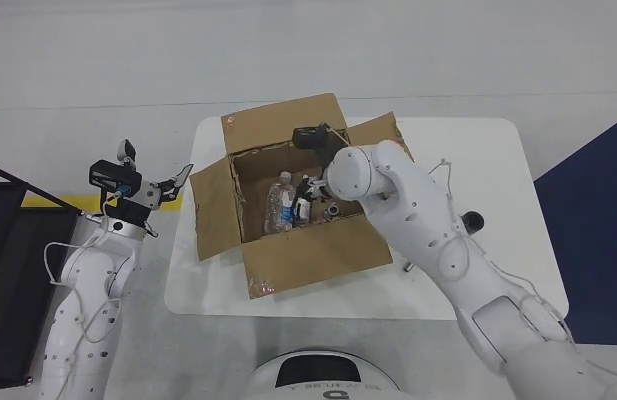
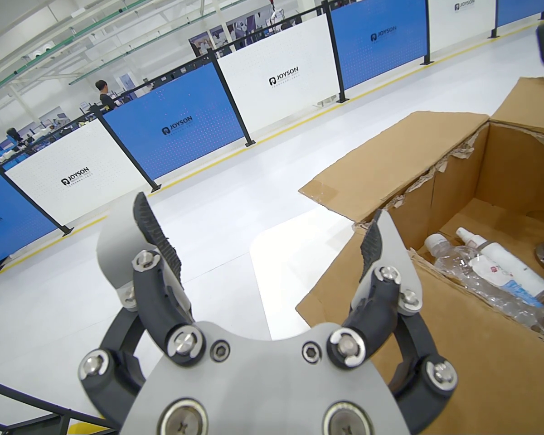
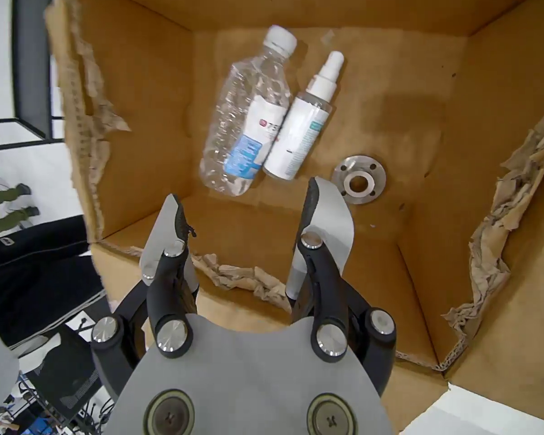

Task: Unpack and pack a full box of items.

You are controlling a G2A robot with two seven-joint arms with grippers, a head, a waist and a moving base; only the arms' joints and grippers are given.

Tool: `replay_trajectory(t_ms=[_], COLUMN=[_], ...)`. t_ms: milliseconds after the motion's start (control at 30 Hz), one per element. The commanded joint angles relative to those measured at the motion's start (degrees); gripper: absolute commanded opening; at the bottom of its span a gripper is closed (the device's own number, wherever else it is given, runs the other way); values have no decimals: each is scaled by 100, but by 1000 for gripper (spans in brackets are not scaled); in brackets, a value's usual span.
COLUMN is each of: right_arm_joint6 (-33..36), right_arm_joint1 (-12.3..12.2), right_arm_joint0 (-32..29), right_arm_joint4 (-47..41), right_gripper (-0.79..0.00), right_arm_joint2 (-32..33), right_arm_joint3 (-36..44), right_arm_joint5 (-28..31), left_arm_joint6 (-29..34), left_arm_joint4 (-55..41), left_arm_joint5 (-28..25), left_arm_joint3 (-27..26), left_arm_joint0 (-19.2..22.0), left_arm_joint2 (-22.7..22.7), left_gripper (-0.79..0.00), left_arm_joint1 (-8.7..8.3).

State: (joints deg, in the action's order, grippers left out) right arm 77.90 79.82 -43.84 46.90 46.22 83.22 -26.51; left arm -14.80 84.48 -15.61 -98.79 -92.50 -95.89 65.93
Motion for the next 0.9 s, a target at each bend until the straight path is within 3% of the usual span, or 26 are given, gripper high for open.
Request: replay_trajectory(t_ms=[0, 300, 400, 500, 867], right_arm_joint6=[42, 127, 153, 148, 141], right_arm_joint1=[34, 177, 192, 201, 292], right_arm_joint0=[137, 399, 352, 291, 168], right_arm_joint4=[119, 672, 656, 691, 1067], right_gripper=[-385, -385, -360, -394, -406], right_arm_joint2=[-141, -571, -526, -492, -772], right_arm_joint3=[-388, -1310, -1402, -1433, -1658], right_arm_joint5=[55, 140, 166, 161, 352], left_arm_joint6=[0, 0, 0, 0, 0], left_arm_joint4=[0, 0, 0, 0, 0], left_arm_joint5=[0, 0, 0, 0, 0], left_arm_joint3=[0, 0, 0, 0, 0], left_arm_joint0=[0, 0, 0, 0, 0], left_arm_joint2=[0, 0, 0, 0, 0], left_gripper=[0, 0, 0, 0, 0], left_arm_joint1=[0, 0, 0, 0, 0])
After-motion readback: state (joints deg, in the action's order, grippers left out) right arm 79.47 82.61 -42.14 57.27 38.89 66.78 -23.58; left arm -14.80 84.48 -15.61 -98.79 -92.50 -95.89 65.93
